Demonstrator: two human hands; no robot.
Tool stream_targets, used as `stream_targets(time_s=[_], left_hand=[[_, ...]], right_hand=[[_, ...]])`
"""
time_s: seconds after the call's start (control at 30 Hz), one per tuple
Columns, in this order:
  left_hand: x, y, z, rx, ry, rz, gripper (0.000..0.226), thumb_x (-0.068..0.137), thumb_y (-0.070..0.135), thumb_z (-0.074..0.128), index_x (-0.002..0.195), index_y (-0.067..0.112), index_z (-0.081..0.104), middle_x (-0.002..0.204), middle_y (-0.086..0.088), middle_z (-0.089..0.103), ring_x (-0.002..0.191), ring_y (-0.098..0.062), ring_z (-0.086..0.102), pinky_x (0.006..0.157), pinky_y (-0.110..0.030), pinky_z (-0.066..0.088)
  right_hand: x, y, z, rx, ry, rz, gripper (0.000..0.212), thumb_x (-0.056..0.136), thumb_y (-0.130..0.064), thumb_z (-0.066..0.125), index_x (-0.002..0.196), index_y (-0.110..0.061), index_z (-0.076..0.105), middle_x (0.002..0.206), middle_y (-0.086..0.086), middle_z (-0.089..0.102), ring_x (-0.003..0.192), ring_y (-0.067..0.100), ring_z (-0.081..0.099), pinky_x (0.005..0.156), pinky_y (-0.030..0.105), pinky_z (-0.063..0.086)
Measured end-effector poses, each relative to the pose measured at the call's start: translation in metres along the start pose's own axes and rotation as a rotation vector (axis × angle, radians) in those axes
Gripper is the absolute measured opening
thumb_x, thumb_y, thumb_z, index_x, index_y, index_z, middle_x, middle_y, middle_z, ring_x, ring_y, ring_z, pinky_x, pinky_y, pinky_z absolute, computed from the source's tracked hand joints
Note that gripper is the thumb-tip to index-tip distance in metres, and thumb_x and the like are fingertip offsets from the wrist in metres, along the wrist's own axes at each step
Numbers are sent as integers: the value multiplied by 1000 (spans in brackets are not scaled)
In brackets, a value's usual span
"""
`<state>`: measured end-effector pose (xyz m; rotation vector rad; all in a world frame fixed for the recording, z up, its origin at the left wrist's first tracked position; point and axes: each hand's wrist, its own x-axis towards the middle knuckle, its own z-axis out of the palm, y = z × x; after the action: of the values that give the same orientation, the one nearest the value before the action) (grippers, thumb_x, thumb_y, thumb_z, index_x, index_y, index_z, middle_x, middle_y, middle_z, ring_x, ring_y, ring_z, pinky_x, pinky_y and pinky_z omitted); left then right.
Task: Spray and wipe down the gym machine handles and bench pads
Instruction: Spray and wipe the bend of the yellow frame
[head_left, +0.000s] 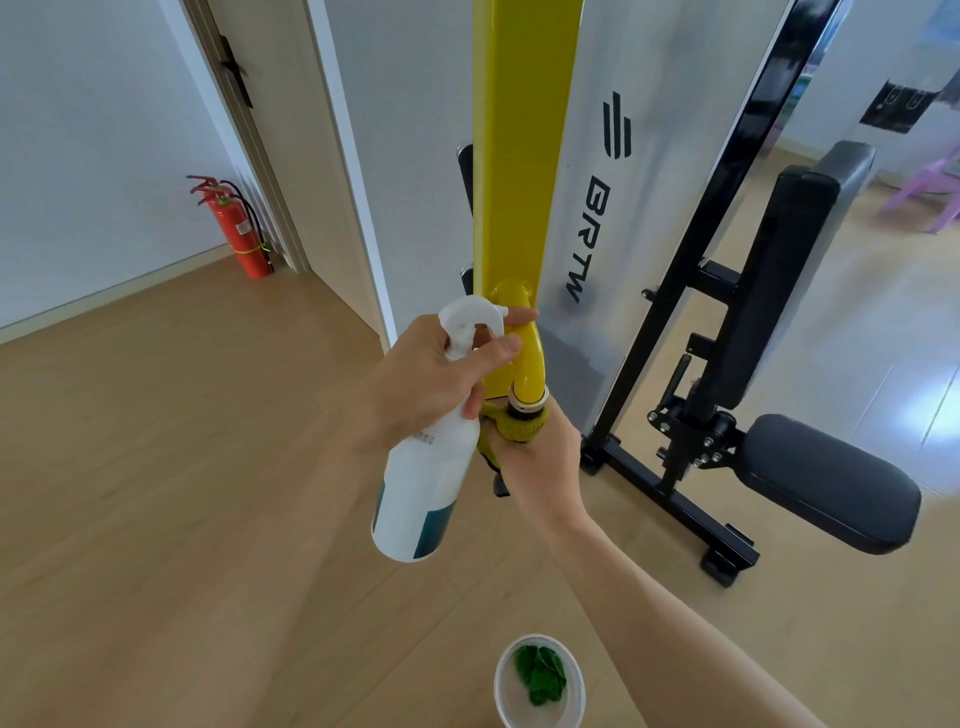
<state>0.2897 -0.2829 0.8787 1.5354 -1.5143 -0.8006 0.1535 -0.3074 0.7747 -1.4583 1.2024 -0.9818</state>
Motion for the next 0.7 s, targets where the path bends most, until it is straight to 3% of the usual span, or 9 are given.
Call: stream_targets(time_s=[0.1,0.17,0.27,0.37,0.43,0.53,0.6,0.7], left_hand=[[1,1,-2,-20,-9,-1,24,101,40,56,124,44,65,54,7,58,57,-15,58,85,-50,57],[1,2,-3,-9,-11,1,24,102,38,55,123,44,64,54,11,57,58,-14,58,85,-46,57],[2,2,-2,-9,-27,-3,24,101,40,54,123,48,62,55,11,57,58,-11,58,82,-40,58],[2,1,-2,-28,-54,-5,26,101,40,54,125,47,61,54,14,57,55,-9,57,76,-32,58],[1,2,-1,-39,-36,-10,25,101,40,54,123,49,60,55,15,58,56,-11,60,71,-24,57],[-6,3,-2,-115,31,-27,21,102,35,52,119,41,63,67,19,68,65,-24,64,67,-20,56],[-10,2,-7,-187,85,-62,16,103,31,53,113,30,65,88,19,75,56,-19,59,64,-25,56],[-15,1,-15,-222,124,-111,18,104,27,53,108,16,66,104,6,77,48,-12,53,63,-30,54]], right_hand=[[-1,24,3,-41,-7,79,23,82,-16,77,84,-30,59,76,0,70,61,20,63,55,23,53],[-2,37,4,-34,-37,127,23,80,-12,78,85,-26,61,79,4,72,68,24,66,60,28,57],[-2,47,2,-42,-74,192,21,80,-8,76,85,-22,61,79,11,72,63,23,63,56,37,58],[-1,50,-3,-92,-128,250,20,77,-8,77,86,-18,63,79,10,73,68,26,68,64,45,61],[2,53,-8,-204,-199,290,21,76,-15,78,88,-17,61,80,5,72,72,24,69,65,36,63],[4,56,-22,-382,-293,396,14,80,-19,73,83,-19,60,74,-4,63,66,13,59,55,18,48],[5,61,-32,-346,-300,473,14,79,-15,76,79,-23,64,77,-5,65,73,14,61,66,22,52],[3,64,-41,-197,-275,540,15,74,-7,79,80,-20,71,86,3,73,82,20,67,88,43,59]])
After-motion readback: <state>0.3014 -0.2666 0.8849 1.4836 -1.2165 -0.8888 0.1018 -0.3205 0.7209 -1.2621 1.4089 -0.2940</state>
